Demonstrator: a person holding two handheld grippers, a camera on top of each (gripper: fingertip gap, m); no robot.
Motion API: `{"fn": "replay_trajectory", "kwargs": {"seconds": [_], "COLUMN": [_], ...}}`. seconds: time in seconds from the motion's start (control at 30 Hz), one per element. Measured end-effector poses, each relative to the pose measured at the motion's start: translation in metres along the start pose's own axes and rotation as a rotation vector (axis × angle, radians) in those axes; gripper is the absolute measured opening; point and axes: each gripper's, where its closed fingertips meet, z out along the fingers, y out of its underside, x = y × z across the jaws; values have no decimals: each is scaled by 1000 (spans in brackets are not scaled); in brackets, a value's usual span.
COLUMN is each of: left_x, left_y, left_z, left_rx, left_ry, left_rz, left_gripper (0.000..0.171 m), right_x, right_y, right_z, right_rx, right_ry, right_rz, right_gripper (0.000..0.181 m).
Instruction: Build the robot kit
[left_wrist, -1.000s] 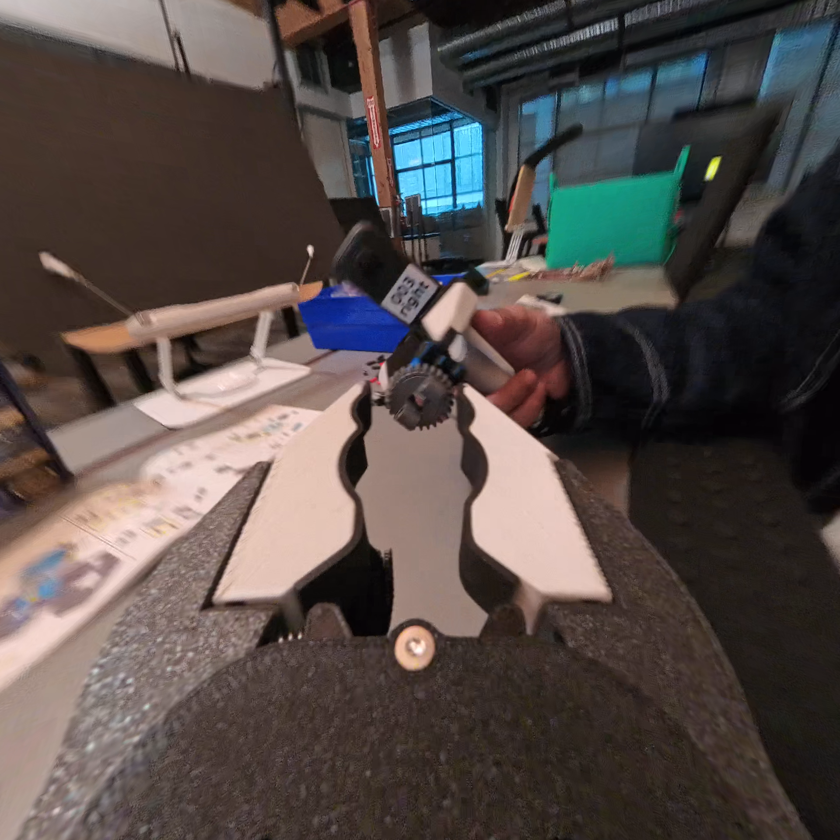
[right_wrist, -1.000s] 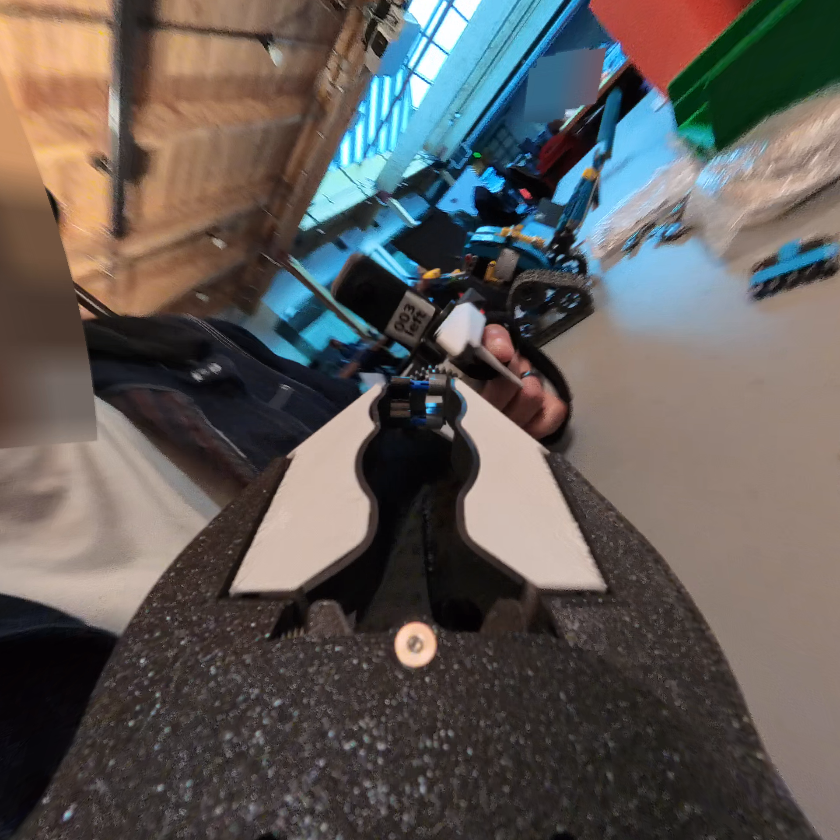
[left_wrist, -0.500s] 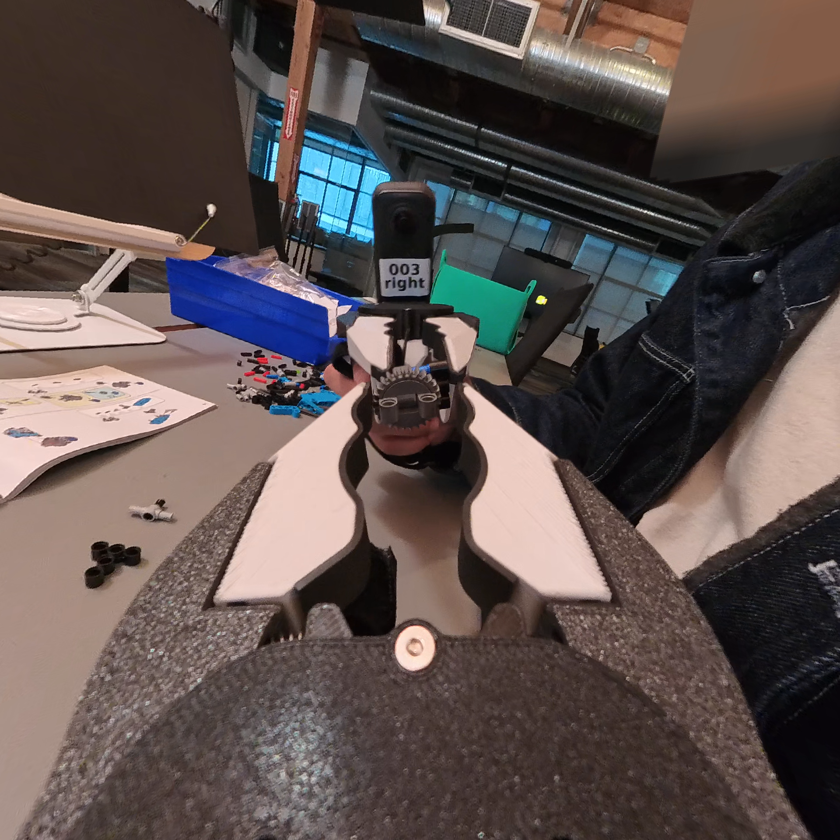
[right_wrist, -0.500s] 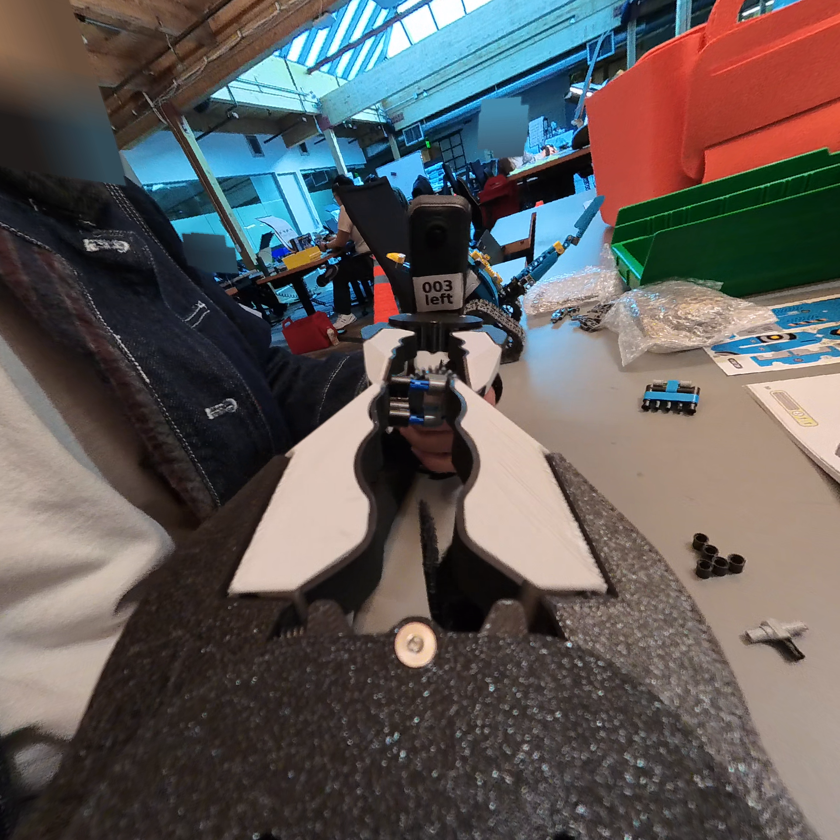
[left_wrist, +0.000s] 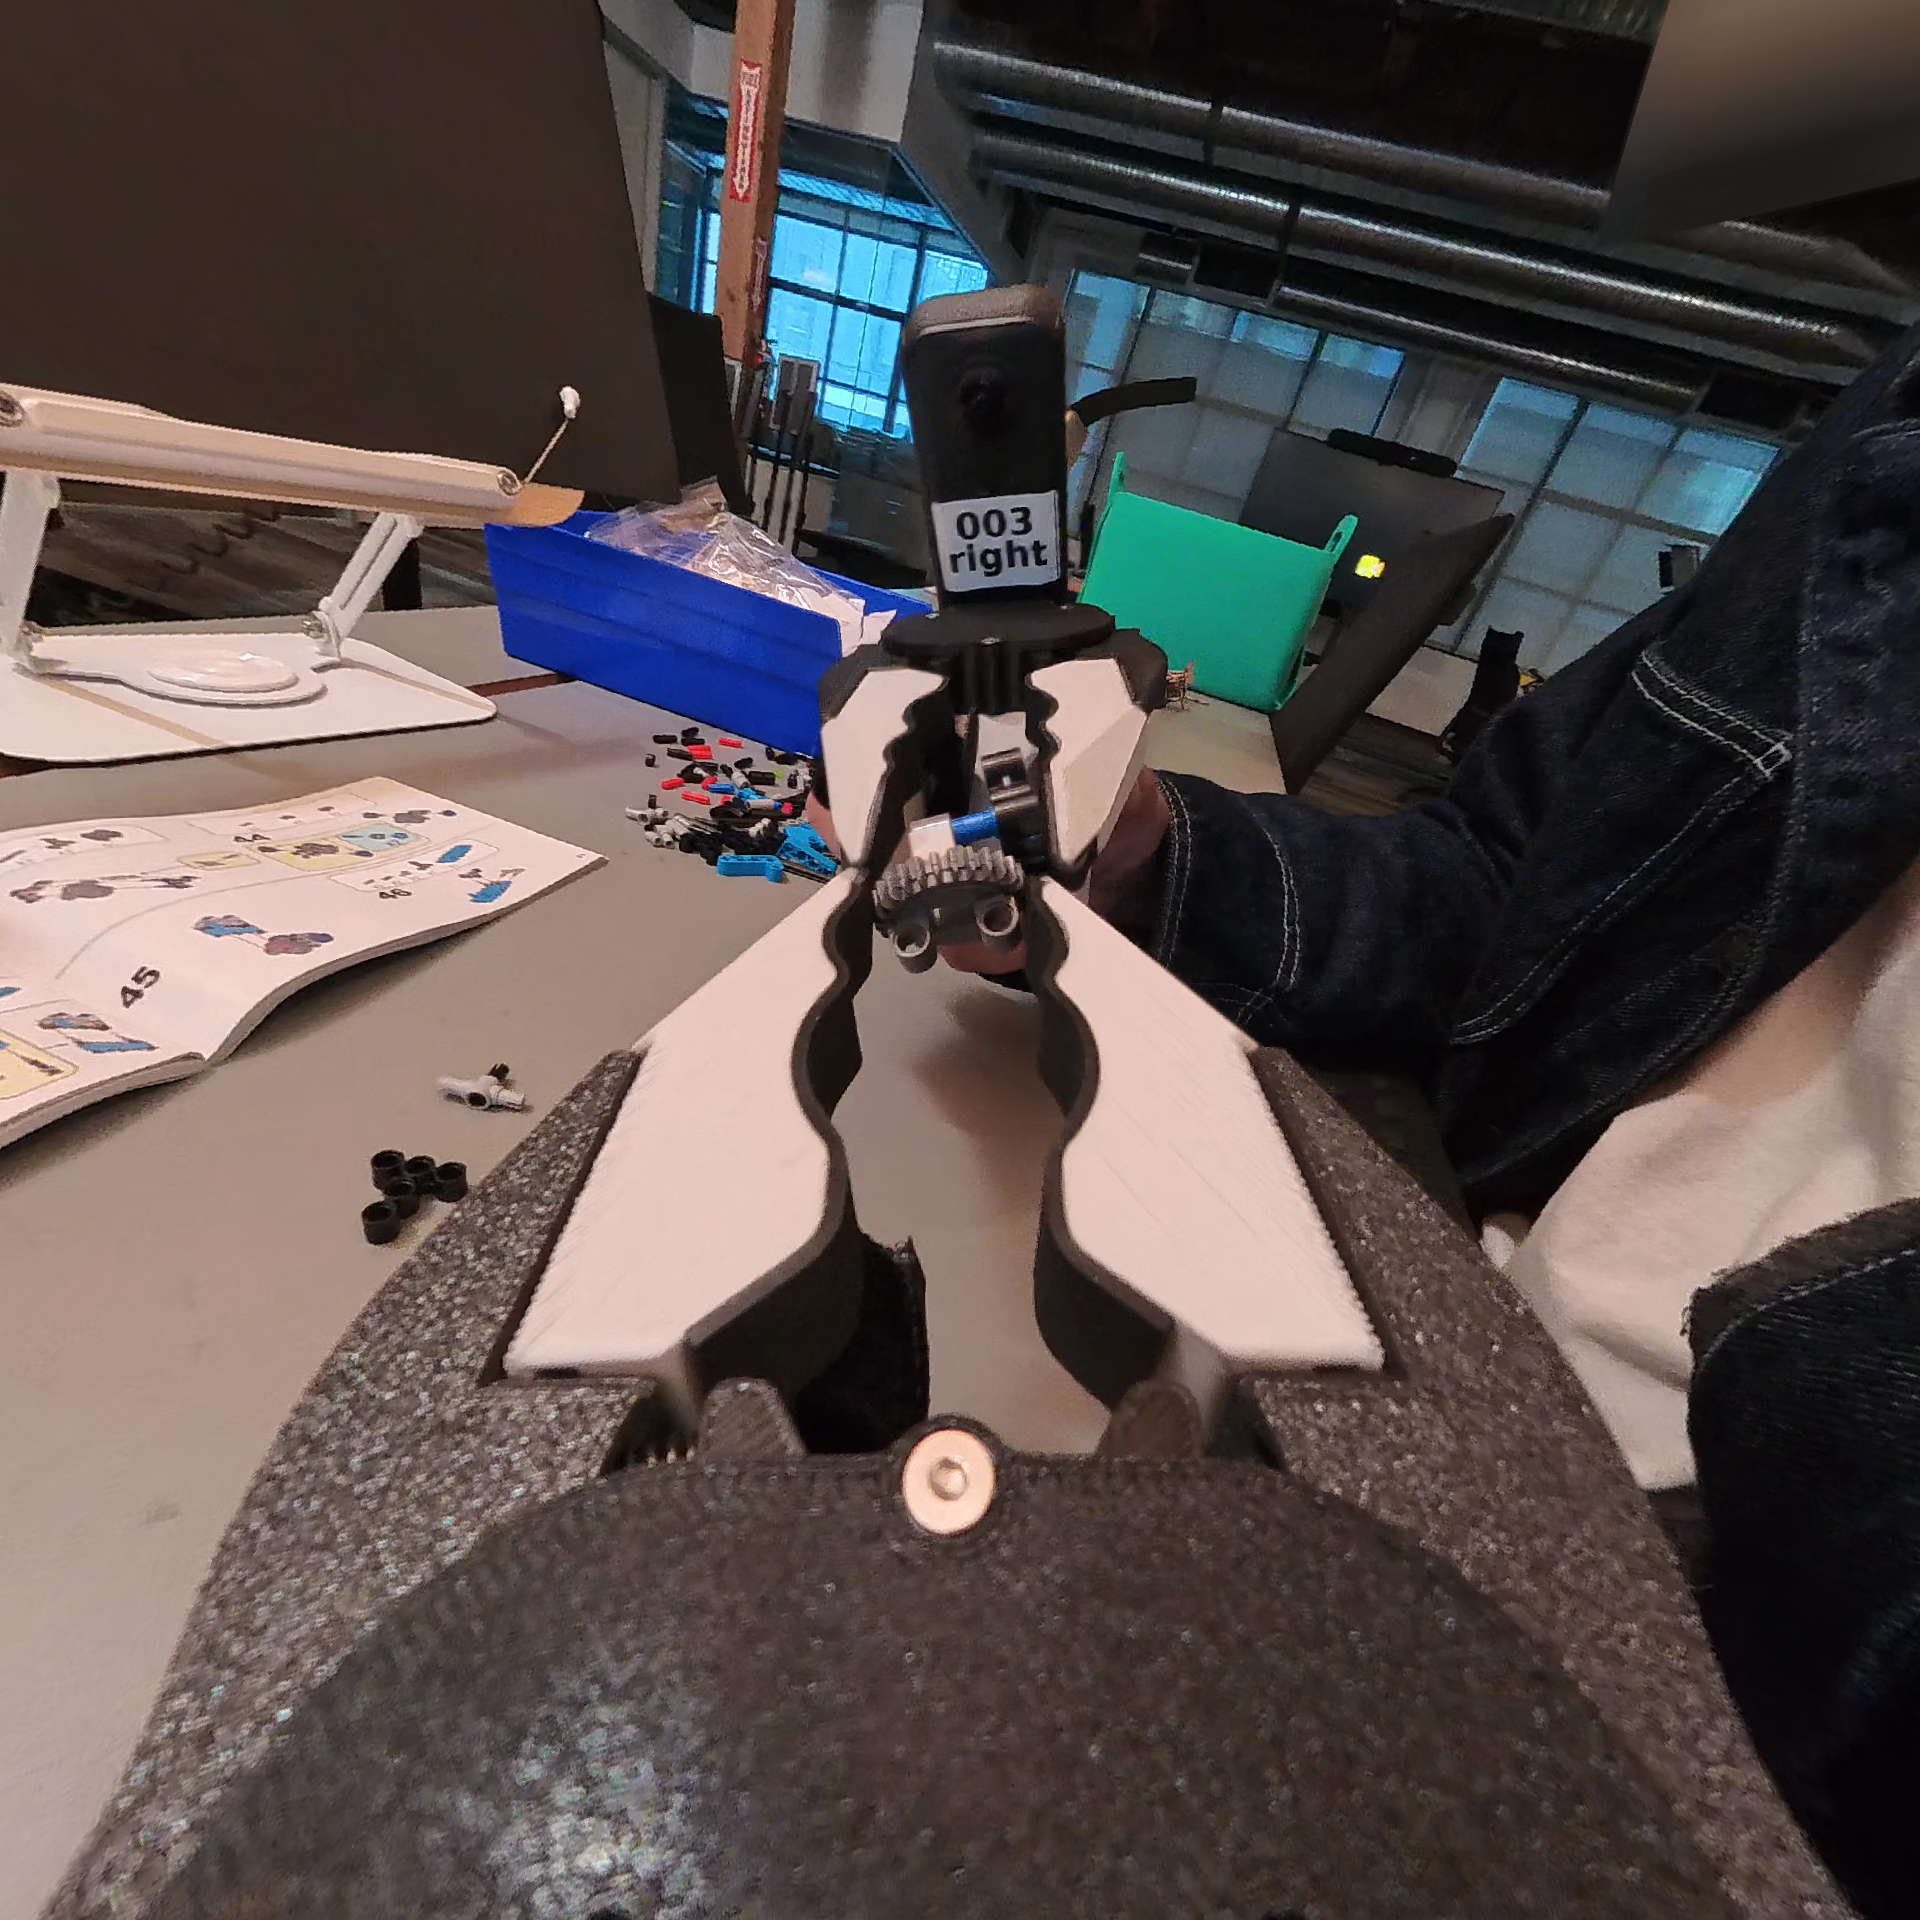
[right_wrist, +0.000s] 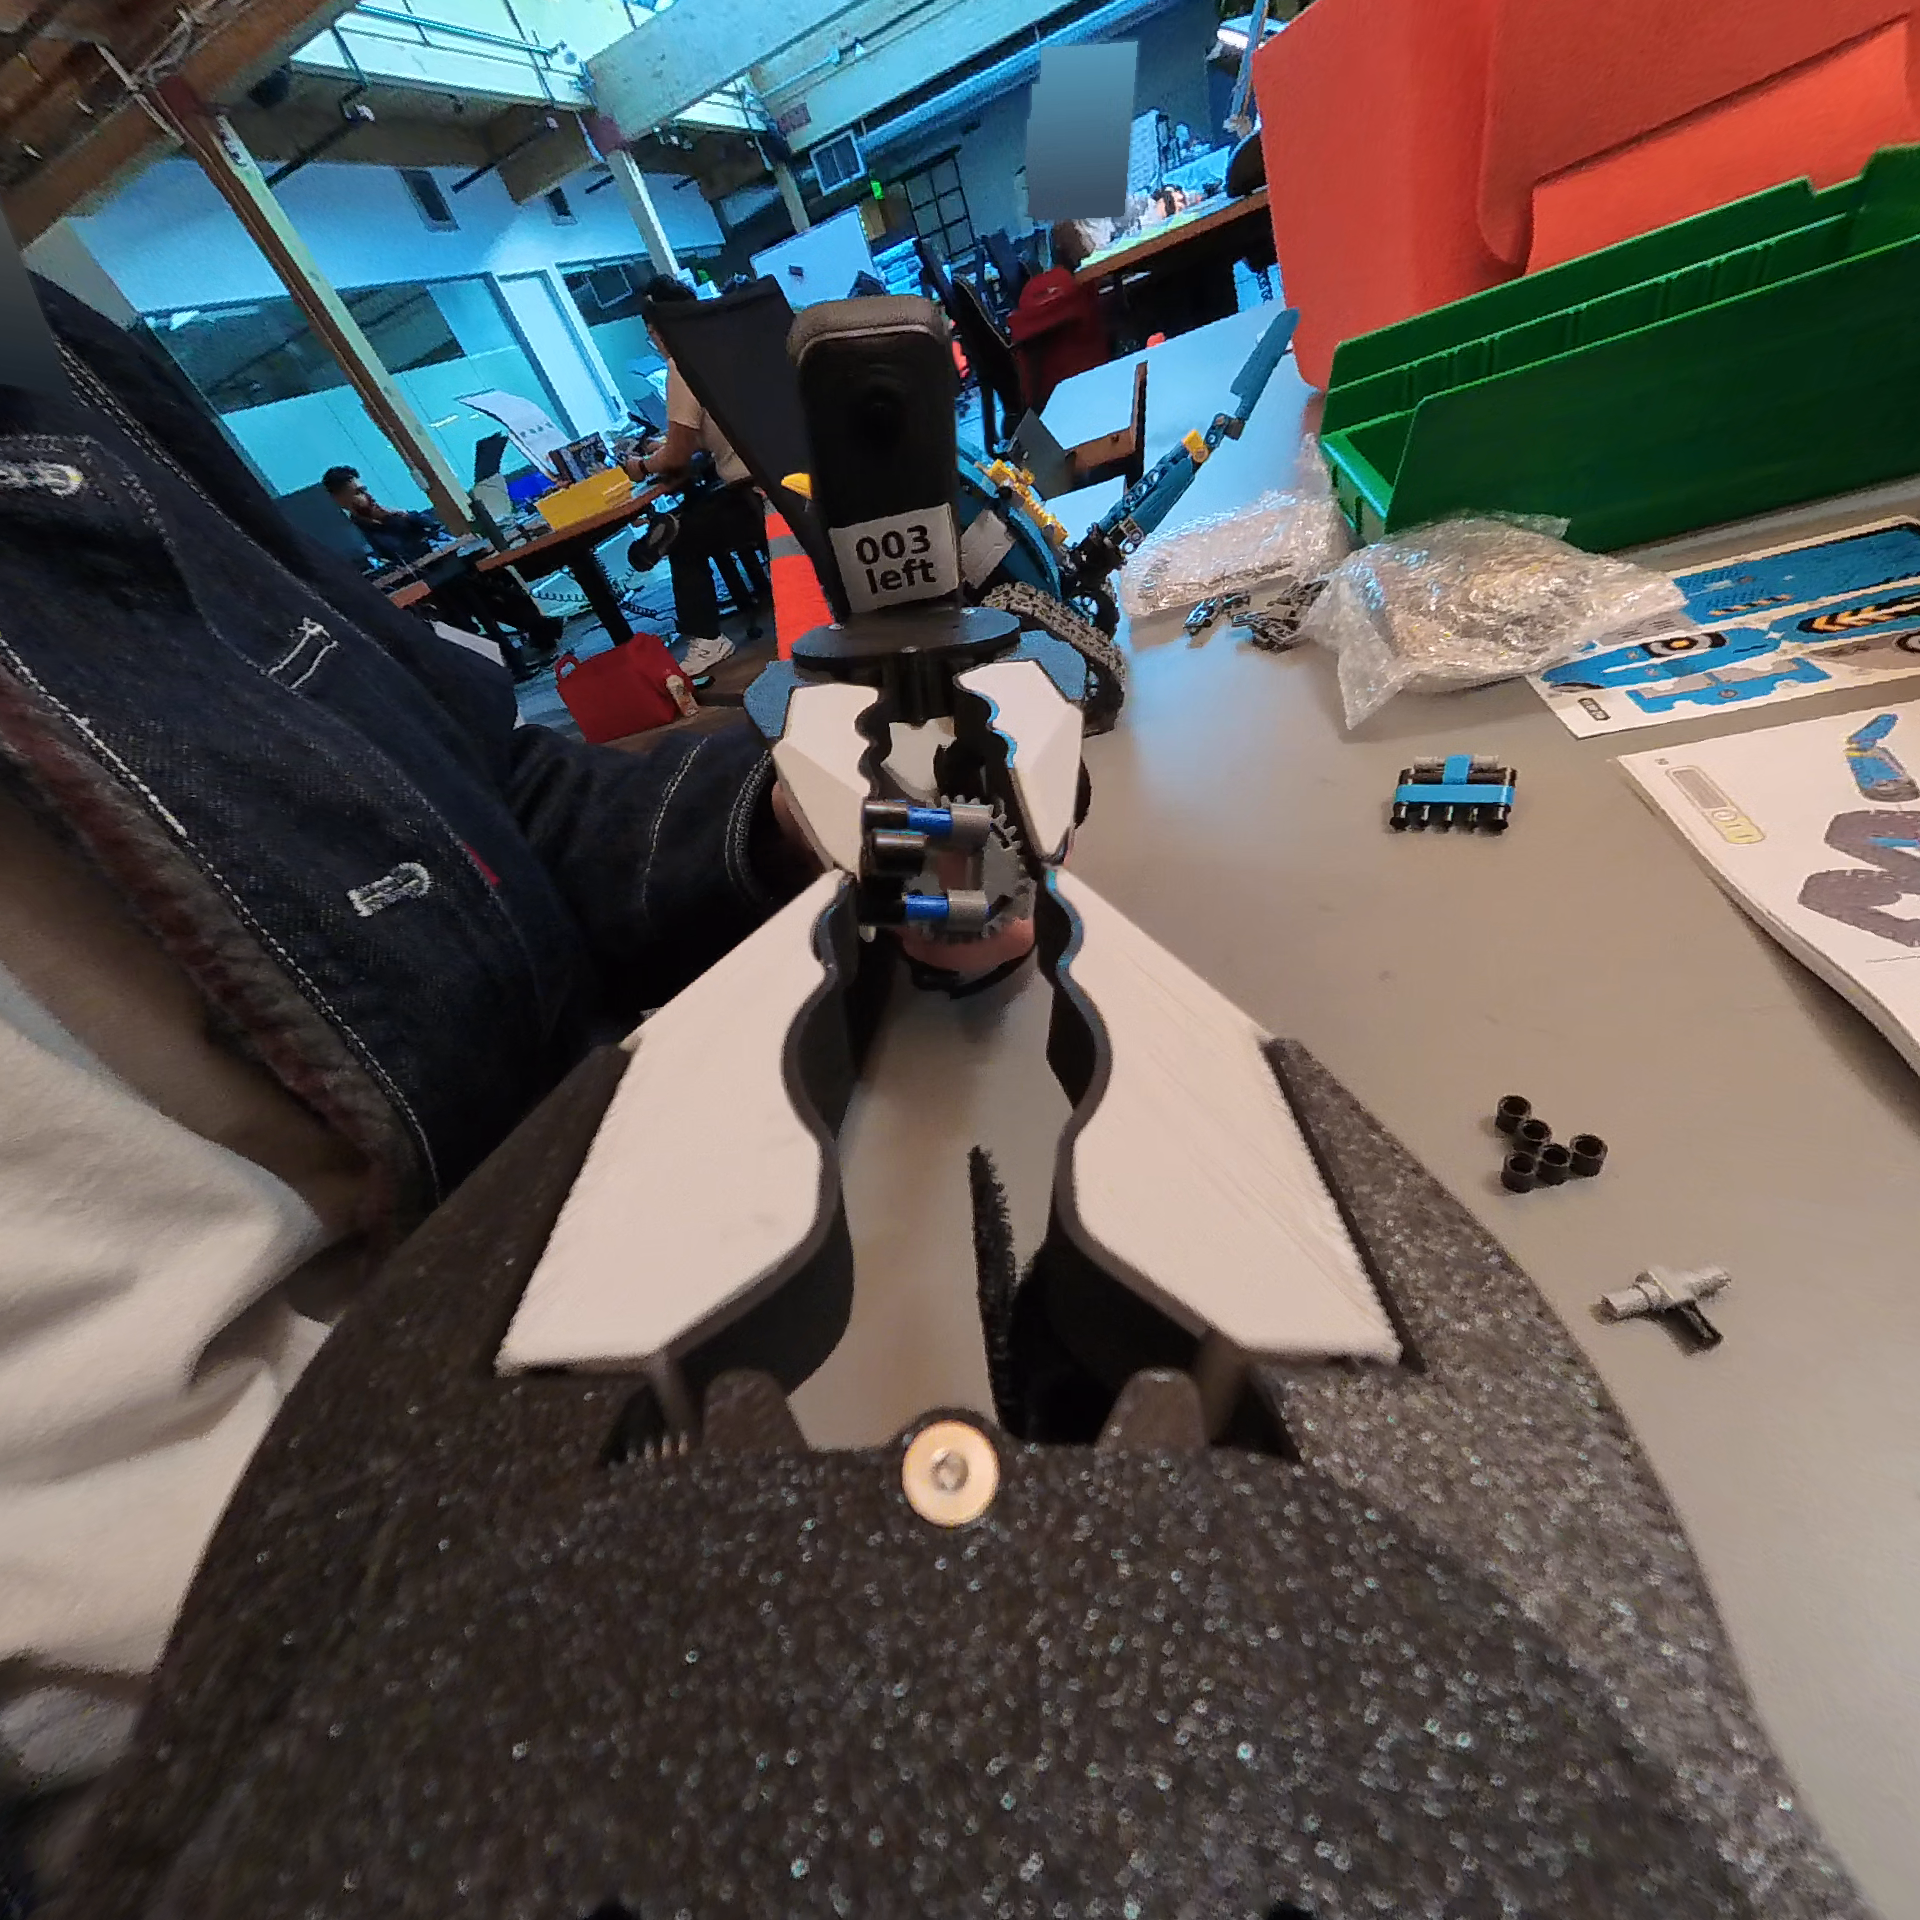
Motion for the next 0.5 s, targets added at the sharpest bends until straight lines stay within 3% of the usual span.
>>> {"fn": "replay_trajectory", "kwargs": {"seconds": [0.4,0.5], "left_x": [-3,-3], "left_y": [-1,2], "left_z": [-2,-1], "left_rx": [-25,-42], "left_ry": [-107,-107], "left_rz": [155,178], "left_gripper": [28,28], "right_x": [4,-2], "right_y": [2,3], "right_z": [1,0], "right_rx": [-16,-14], "right_ry": [0,-21], "right_rz": [44,21], "right_gripper": [36,27]}}
